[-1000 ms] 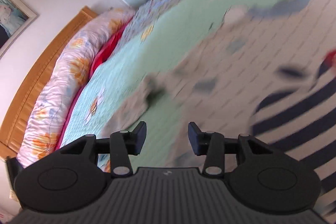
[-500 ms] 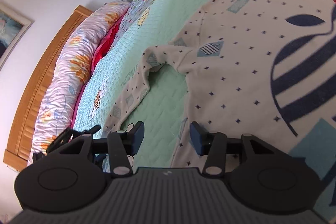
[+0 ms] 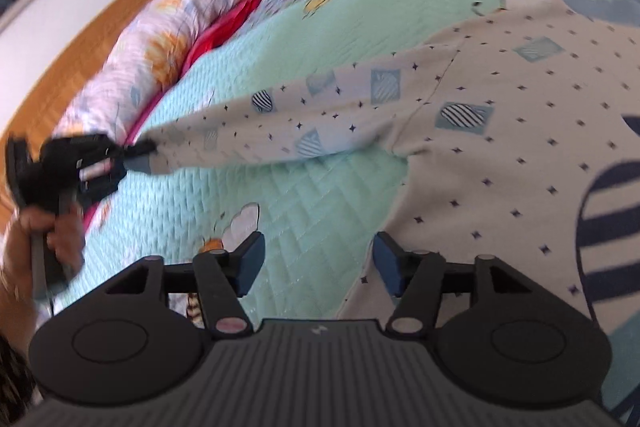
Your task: Fold clothes
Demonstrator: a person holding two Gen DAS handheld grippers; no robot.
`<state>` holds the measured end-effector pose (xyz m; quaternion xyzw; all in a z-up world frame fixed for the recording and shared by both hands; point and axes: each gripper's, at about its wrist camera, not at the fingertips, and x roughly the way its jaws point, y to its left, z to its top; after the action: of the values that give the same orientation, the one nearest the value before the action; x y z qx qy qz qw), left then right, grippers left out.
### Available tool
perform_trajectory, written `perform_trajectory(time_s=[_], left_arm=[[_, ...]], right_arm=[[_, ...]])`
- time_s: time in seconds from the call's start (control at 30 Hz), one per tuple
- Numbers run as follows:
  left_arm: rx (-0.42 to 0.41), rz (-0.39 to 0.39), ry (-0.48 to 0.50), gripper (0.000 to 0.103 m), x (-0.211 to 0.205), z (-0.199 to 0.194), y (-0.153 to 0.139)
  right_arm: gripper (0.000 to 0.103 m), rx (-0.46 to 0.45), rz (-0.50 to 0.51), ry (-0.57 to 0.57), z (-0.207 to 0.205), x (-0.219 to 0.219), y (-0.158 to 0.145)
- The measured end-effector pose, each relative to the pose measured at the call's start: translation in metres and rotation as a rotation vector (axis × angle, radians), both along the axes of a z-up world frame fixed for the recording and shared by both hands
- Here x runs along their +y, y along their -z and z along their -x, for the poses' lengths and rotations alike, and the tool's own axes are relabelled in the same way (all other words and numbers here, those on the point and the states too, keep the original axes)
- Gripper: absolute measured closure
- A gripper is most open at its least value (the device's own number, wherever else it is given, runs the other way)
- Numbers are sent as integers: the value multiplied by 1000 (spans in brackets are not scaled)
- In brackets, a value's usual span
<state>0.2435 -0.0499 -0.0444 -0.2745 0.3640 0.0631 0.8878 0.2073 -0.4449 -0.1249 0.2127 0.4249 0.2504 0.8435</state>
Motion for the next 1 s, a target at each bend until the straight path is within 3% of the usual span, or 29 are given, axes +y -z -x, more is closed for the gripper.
perform_trajectory(time_s=[0.07,0.17,0.23,0.3,0.37,0.43,0.53,0.6,0.63,0.7,0.77,0.9,1.0], left_arm=[[80,1,82,92,2,-11,19],[68,-53,147,92,-8,-4,19],[38,-47,167,92,-13,14,11],[4,19,192,92,-18,35,7],[-35,-6,292,92,-42,52,-1],[-55,-201,499,92,-90,66,-6],[53,-339,822,92,-147,76,23],[56,-394,881,90,-160,83,38],[50,-379,863,89,-158,82,37],[57,-266,771,88,-140,76,37],[50,-206,680,80,-129,76,35],[10,-235,632,73,-130,84,27],[-8,-291,695,63,-147,91,23]], right_arm=[[39,2,19,-28,-3,2,-1],[39,18,28,-59,-5,-1,-5],[39,25,24,-78,-7,-3,-11],[39,-7,7,-81,-9,-6,-21],[39,-63,32,-81,-15,-6,-33],[39,-133,99,-90,-27,1,-40],[39,-172,137,-100,-51,10,-37],[39,-144,131,-102,-63,17,-27],[39,-133,128,-106,-67,20,-22],[39,-122,134,-127,-68,28,-13],[39,-135,163,-139,-64,34,-4],[39,-184,183,-138,-55,37,7],[39,-191,160,-125,-53,33,9]])
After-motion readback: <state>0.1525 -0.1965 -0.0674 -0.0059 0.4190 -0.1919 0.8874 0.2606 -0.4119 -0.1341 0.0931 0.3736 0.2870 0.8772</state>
